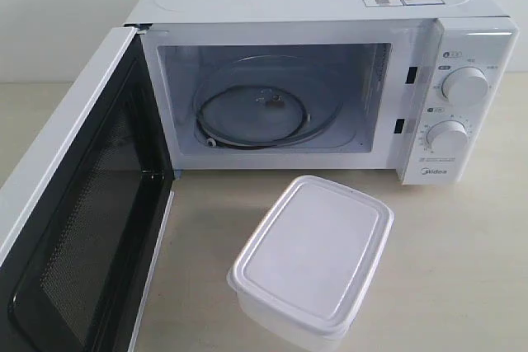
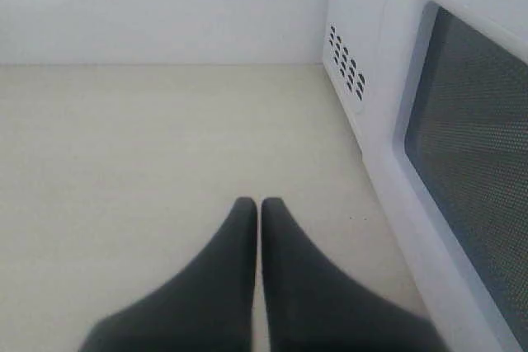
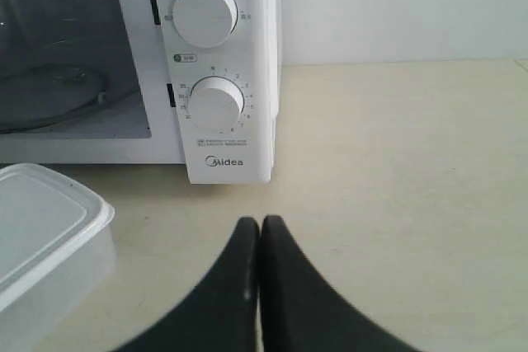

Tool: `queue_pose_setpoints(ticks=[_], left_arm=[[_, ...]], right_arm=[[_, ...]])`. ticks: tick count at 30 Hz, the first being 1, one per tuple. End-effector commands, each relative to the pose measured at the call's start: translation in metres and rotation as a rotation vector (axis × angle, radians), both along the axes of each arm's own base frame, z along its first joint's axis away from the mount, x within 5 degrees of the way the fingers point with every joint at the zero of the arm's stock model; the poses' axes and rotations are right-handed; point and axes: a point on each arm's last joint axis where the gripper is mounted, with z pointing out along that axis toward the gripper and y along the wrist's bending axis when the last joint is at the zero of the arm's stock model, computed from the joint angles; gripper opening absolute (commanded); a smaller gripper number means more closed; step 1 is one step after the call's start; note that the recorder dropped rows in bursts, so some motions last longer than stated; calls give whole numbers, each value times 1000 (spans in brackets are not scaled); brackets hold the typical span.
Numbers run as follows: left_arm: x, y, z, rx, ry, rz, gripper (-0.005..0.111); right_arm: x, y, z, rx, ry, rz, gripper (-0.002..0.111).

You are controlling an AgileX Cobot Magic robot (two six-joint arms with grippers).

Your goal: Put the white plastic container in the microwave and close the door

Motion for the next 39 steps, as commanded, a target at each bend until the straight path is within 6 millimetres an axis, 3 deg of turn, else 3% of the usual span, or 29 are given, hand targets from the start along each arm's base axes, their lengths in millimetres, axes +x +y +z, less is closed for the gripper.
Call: queue_pose_setpoints(ticks=[1,24,28,35,39], left_arm=[[0,0,-1,4,-5,2,4],[0,0,-1,4,-5,2,4],[0,0,-1,4,-5,2,4],[0,0,-1,4,-5,2,4],[0,0,-1,4,-5,2,4]], right_arm=[[0,0,2,-1,-17,-3,0],[1,0,7,-3,-74,-4,0],[1,-1,31,-13,-339,-8,0],[-3,-1,48,-20,-529,-10,0],[-11,-1,67,-47,-764,-16,0]])
